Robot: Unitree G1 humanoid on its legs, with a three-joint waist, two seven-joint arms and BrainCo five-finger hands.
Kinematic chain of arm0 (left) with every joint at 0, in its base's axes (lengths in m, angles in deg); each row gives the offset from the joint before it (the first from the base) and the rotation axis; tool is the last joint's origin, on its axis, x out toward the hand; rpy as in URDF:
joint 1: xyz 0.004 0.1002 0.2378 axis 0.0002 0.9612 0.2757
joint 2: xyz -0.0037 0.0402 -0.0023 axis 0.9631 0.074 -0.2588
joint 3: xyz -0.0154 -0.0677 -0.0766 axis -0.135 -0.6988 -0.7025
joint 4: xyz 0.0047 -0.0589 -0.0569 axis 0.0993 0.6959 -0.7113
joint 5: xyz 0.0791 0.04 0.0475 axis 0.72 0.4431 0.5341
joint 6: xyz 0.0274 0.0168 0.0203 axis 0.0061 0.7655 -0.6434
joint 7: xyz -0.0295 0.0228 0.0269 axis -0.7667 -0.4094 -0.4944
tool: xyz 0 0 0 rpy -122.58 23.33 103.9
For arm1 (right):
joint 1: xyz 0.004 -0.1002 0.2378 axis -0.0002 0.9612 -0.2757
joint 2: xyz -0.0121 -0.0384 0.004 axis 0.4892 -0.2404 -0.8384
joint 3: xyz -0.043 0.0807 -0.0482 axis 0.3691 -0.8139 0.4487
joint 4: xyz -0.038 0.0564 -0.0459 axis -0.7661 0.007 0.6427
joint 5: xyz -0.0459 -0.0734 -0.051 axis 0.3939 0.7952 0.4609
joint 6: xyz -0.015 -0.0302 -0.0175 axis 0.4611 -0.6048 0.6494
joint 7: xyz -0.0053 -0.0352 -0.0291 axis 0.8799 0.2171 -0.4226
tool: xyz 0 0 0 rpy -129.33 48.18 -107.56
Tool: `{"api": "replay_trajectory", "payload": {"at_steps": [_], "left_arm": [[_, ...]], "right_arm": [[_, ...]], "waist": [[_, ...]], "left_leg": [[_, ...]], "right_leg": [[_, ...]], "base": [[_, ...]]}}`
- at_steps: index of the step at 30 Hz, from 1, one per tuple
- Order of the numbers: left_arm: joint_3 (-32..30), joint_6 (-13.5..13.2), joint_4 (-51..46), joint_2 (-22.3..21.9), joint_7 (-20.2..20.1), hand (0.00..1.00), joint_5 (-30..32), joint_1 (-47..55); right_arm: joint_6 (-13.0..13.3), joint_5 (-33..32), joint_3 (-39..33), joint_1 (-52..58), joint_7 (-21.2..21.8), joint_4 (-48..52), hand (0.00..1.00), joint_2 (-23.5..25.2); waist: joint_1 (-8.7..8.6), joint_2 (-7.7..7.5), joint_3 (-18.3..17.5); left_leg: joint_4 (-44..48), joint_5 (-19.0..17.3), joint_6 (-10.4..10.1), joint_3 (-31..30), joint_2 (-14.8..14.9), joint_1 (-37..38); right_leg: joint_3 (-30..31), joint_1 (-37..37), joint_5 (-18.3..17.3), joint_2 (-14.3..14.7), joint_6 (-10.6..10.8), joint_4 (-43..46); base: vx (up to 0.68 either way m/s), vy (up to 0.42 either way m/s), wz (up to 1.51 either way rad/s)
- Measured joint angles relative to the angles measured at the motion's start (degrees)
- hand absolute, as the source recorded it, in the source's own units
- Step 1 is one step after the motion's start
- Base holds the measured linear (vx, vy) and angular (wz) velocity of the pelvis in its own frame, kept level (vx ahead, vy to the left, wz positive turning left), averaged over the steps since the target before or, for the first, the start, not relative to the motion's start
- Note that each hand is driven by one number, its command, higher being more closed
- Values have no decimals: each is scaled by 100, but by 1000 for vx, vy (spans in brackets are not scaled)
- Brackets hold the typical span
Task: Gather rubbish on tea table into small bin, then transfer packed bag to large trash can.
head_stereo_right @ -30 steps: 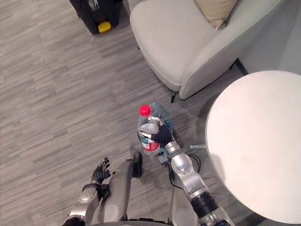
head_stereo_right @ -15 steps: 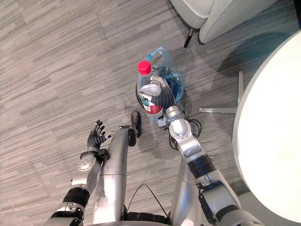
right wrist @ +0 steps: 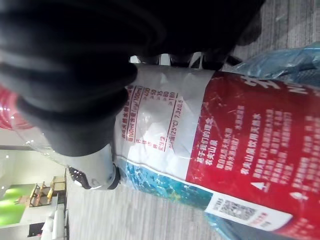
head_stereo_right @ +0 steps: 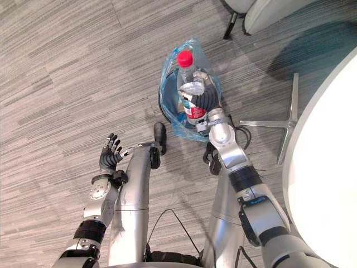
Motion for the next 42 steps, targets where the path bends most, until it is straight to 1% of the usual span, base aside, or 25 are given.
{"api": "replay_trajectory", "payload": {"at_steps": [1, 7, 10, 13, 16, 20, 23, 28, 29, 30, 32, 34, 37, 40, 42], "left_arm": [[1, 0, 0, -1, 0, 0, -2, -5], [-5, 2, 1, -3, 5, 0, -16, -49], [-15, -6, -4, -1, 5, 0, -20, -74], [-24, -13, -8, 1, 10, 0, -35, -81], [-24, -12, -9, -2, 15, 0, -39, -89], [-68, 4, -9, -5, 19, 0, -38, -89], [-75, 7, -27, -4, 19, 0, -38, -88], [-88, 84, -38, -3, 112, 0, -13, -85], [-94, 102, 8, 1, 122, 0, -7, -85], [-96, 112, 28, 7, 123, 0, 5, -82], [-110, 117, 40, 8, 123, 0, 25, -53], [-133, 118, 83, 7, 123, 0, 69, -50], [-133, 118, 135, 6, 128, 0, 113, -38], [-148, 114, 141, 1, 131, 0, 113, -39], [-187, 110, 175, -5, 136, 0, 112, -43]], "right_arm": [[0, 1, 1, -6, 1, -2, 0, 9], [-4, 82, 3, -38, 3, -186, 0, 149], [-15, 186, 2, -31, 2, -243, 0, 197], [-15, 212, -11, -8, -7, -337, 0, 274], [-15, 382, -13, 36, -8, -336, 0, 296], [-14, 415, -18, 162, -12, -302, 0, 369], [-13, 549, -10, 390, -10, 40, 0, 380], [8, 1107, 117, 654, 9, 570, 0, 385], [13, 1259, 204, 697, 16, 577, 0, 388], [13, 1329, 246, 706, 18, 578, 0, 391], [15, 1585, 313, 841, 25, 578, 0, 457], [14, 1739, 398, 898, 29, 578, 0, 468], [13, 2058, 583, 966, 128, 576, 0, 501], [6, 2371, 747, 963, 145, 529, 0, 510], [-18, 2559, 777, 877, 141, 299, 0, 537]], "waist": [[2, 0, 0], [-4, 0, 0], [-13, -1, -1], [-30, 0, -3], [-26, 0, -5], [-33, -7, -12], [-33, -18, -18], [-41, -63, -42], [-39, -80, -51], [-41, -107, -67], [-40, -234, -152], [-50, -248, -159], [-46, -307, -198], [-45, -307, -198], [-49, -307, -198]], "left_leg": [[1, 0, 0, -6, -6, -5], [7, 21, -42, -74, -26, -57], [7, 44, -79, -105, -26, -108], [6, 71, -125, -159, -24, -131], [6, 88, -154, -200, -24, -133], [2, 110, -192, -231, 2, -132], [-1, 122, -209, -246, 12, -131], [-9, 127, -216, -249, 45, -52], [-26, 127, -217, -254, 77, 1], [-47, 127, -217, -246, 83, 31], [-178, 145, -240, -221, 85, 136], [-238, 153, -251, -246, 98, 215], [-392, 184, -294, -218, 95, 353], [-468, 200, -306, -237, 94, 433], [-546, 226, -318, -233, 86, 478]], "right_leg": [[-11, -1, -3, -9, -29, 12], [-66, -47, -83, -29, -98, 107], [-88, -108, -135, -32, -66, 157], [-164, -107, -165, -28, -106, 190], [-200, -107, -194, -25, -152, 232], [-233, -107, -204, 0, -166, 250], [-247, -105, -204, 12, -166, 250], [-254, -14, -193, 53, -179, 201], [-270, 60, -169, 87, -216, 142], [-272, 86, -155, 92, -240, 118], [-272, 163, -135, 99, -266, 15], [-322, 272, -133, 110, -268, -55], [-322, 374, -122, 115, -282, -165], [-352, 465, -112, 126, -300, -219], [-358, 490, -110, 125, -304, -256]], "base": [[11, -5, 6], [-1, -15, 6], [-18, -18, 5], [-15, -9, 5], [-20, -7, 6], [0, 0, 0], [0, 0, 0], [-3, 7, -3], [-4, 17, -9], [-3, 15, -8], [0, 0, 0], [6, -1, 2], [0, 0, 0], [22, -1, 4], [15, 1, 3]]}}
